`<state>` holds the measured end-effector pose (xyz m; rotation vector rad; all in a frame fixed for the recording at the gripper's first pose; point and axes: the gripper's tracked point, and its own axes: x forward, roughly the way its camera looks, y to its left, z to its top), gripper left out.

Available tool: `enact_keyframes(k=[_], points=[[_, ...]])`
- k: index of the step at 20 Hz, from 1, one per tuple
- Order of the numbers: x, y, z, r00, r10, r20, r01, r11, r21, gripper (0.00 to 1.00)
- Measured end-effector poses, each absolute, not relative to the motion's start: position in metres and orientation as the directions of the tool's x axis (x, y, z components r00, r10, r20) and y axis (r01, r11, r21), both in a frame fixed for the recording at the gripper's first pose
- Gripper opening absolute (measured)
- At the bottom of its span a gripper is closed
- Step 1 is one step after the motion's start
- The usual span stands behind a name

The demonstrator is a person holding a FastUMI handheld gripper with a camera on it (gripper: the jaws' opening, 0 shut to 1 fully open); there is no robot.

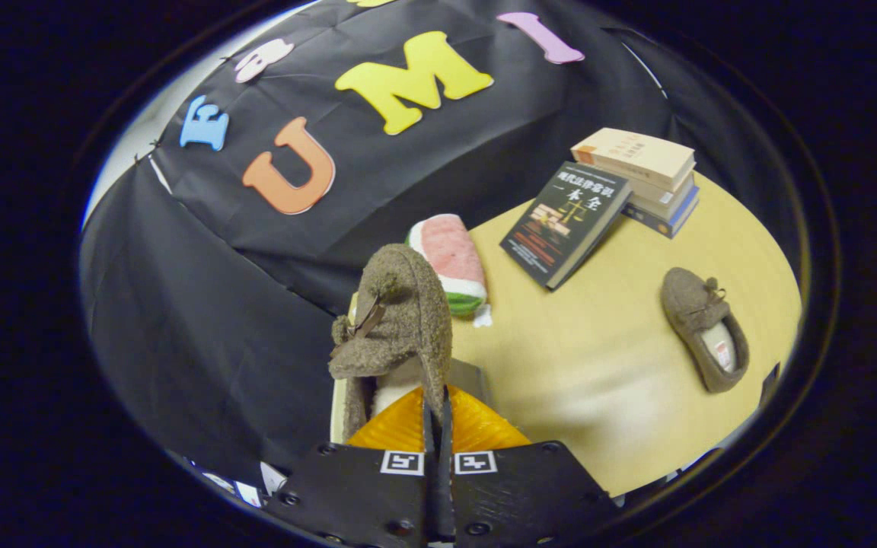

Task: Open the storage box then place both shoes into the box .Put the left shoe in first, then the right shoe, with the right side of both shoes facing outward in a uniform manner.

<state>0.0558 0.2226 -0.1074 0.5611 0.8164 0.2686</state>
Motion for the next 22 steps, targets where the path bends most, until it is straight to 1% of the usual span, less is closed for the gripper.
enact_keyframes(k=[2,4,9,14,19,22], points=[[0.051,0.258,-0.108,0.656,0.458,-0.600,-0.056,0.822,0.566,0.00],[0.043,0.292,-0.116,0.641,0.473,-0.604,-0.070,0.820,0.568,0.00],[0.025,0.346,-0.169,0.568,0.467,-0.678,-0.051,0.842,0.538,0.00],[0.020,0.364,-0.217,0.511,0.441,-0.738,0.004,0.857,0.515,0.00],[0.026,0.371,-0.245,0.478,0.446,-0.757,0.075,0.838,0.541,0.00],[0.027,0.379,-0.255,0.459,0.458,-0.761,0.067,0.836,0.544,0.00]])
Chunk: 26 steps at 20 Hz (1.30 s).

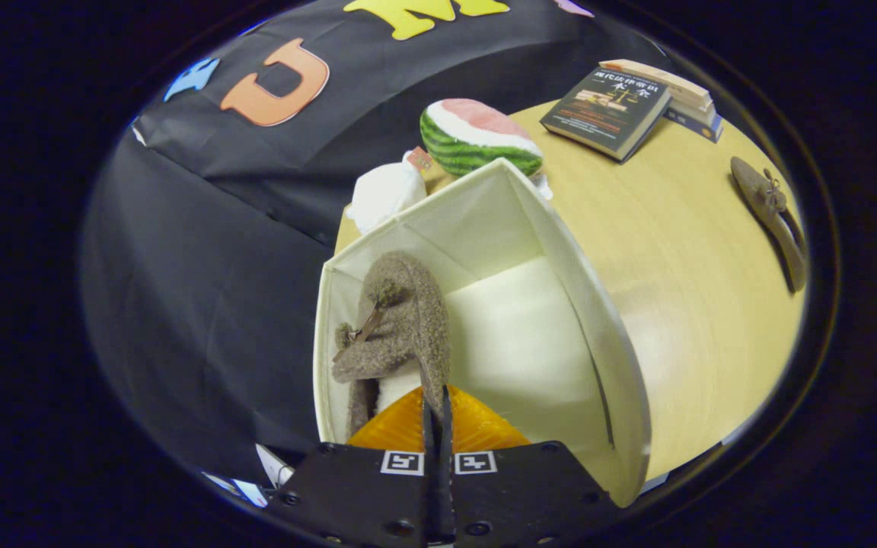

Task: Open the storage box then place both shoes into the box .Put the left shoe in first, then the right shoe, with the right side of both shoes facing outward in a uniform manner.

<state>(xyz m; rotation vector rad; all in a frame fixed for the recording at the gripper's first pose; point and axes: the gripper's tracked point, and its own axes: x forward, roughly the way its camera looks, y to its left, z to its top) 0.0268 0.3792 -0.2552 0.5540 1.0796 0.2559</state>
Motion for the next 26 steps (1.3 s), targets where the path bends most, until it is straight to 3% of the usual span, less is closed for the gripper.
enact_keyframes(k=[5,7,11,17,21,26], points=[[0.024,0.383,-0.276,0.422,0.435,-0.795,0.060,0.862,0.504,0.00],[0.031,0.389,-0.266,0.443,0.460,-0.769,0.024,0.852,0.523,0.18],[0.029,0.379,-0.263,0.442,0.453,-0.774,0.002,0.863,0.506,0.77],[0.020,0.363,-0.217,0.514,0.471,-0.717,-0.162,0.874,0.458,0.94],[0.028,0.316,-0.170,0.624,0.445,-0.642,-0.246,0.892,0.380,0.96],[0.038,0.217,-0.116,0.741,0.376,-0.557,-0.237,0.922,0.307,0.96]])
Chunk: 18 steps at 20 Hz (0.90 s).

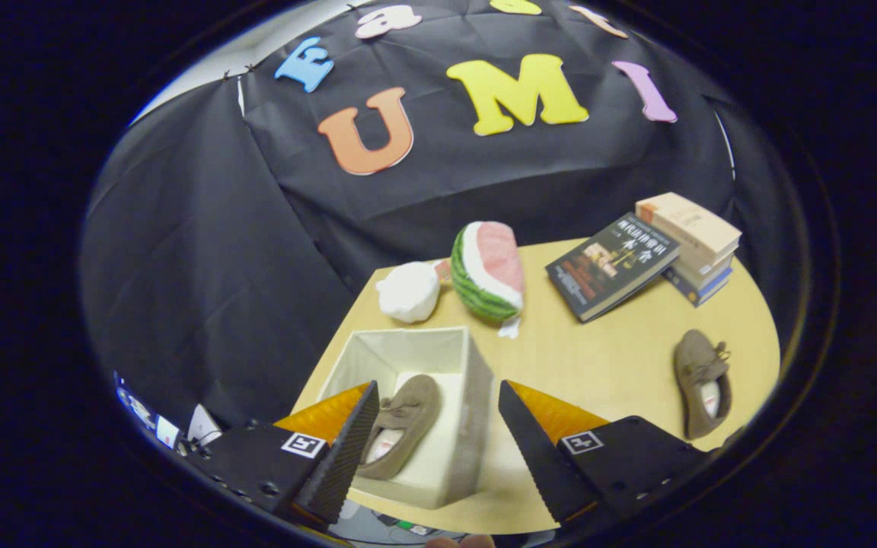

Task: Open the storage box then place both shoes into the box .Put the left shoe in first, then the right shoe, with the right side of both shoes facing outward in a uniform manner.

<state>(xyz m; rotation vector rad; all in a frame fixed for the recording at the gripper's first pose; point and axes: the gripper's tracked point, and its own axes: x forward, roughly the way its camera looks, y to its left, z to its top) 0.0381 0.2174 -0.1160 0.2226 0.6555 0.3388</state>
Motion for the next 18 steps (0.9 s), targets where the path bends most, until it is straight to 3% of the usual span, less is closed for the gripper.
enact_keyframes(k=[9,18], points=[[0.048,-0.008,-0.108,0.843,0.171,-0.511,-0.104,0.982,0.156,0.96],[0.044,-0.123,-0.228,0.714,0.099,-0.694,-0.028,0.993,0.113,0.96]])
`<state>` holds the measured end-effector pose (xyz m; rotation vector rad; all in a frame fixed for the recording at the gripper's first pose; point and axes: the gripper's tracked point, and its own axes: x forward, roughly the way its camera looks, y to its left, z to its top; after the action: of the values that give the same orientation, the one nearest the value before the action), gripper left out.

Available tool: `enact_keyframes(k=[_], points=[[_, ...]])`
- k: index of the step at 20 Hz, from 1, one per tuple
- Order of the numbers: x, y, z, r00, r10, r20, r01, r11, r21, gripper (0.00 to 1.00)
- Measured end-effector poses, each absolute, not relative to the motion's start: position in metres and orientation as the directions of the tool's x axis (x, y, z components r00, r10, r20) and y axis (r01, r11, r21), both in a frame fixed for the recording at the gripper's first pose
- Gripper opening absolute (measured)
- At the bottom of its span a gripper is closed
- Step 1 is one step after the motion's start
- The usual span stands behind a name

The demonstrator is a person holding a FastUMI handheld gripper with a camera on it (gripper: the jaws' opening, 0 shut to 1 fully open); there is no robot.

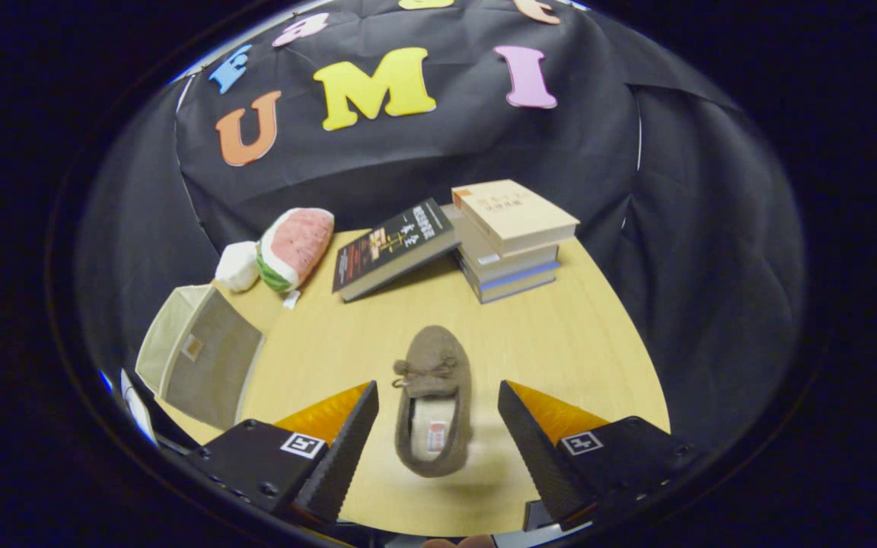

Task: Open the storage box then place both shoes into the box .Put the left shoe in first, then the right shoe, with the right side of both shoes facing outward in a uniform manner.

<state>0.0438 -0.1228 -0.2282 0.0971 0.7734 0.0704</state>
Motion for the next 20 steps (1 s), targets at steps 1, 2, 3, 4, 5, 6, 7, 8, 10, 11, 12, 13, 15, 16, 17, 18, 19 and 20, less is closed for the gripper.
enact_keyframes(k=[1,2,3,4,5,6,7,8,10,11,12,13,15,16,17,18,19,20], points=[[0.047,-0.127,-0.241,0.698,0.100,-0.710,-0.029,0.993,0.112,0.96],[0.050,-0.130,-0.256,0.678,0.103,-0.728,-0.032,0.993,0.110,0.96],[0.054,-0.130,-0.267,0.662,0.108,-0.742,-0.036,0.993,0.112,0.96],[0.058,-0.130,-0.279,0.646,0.114,-0.755,-0.043,0.993,0.112,0.96],[0.062,-0.130,-0.289,0.633,0.116,-0.766,-0.050,0.993,0.109,0.96],[0.066,-0.130,-0.301,0.616,0.124,-0.778,-0.062,0.992,0.109,0.96],[0.068,-0.130,-0.308,0.601,0.124,-0.790,-0.065,0.992,0.107,0.96],[0.071,-0.129,-0.316,0.581,0.138,-0.802,-0.068,0.990,0.121,0.95],[0.073,-0.127,-0.329,0.538,0.160,-0.828,-0.051,0.986,0.158,0.81],[0.074,-0.126,-0.333,0.522,0.169,-0.836,-0.048,0.984,0.169,0.73],[0.073,-0.125,-0.336,0.512,0.181,-0.840,-0.050,0.982,0.181,0.66],[0.074,-0.125,-0.335,0.506,0.187,-0.842,-0.050,0.981,0.187,0.59],[0.071,-0.120,-0.337,0.480,0.217,-0.850,-0.045,0.974,0.224,0.50],[0.069,-0.117,-0.338,0.465,0.231,-0.854,-0.037,0.969,0.243,0.50],[0.072,-0.126,-0.333,0.462,0.203,-0.864,-0.019,0.975,0.219,0.50],[0.074,-0.125,-0.339,0.474,0.212,-0.855,0.004,0.970,0.243,0.34],[0.070,-0.123,-0.341,0.460,0.218,-0.861,0.002,0.969,0.246,0.18],[0.072,-0.128,-0.340,0.468,0.194,-0.862,0.015,0.974,0.227,0.18]])
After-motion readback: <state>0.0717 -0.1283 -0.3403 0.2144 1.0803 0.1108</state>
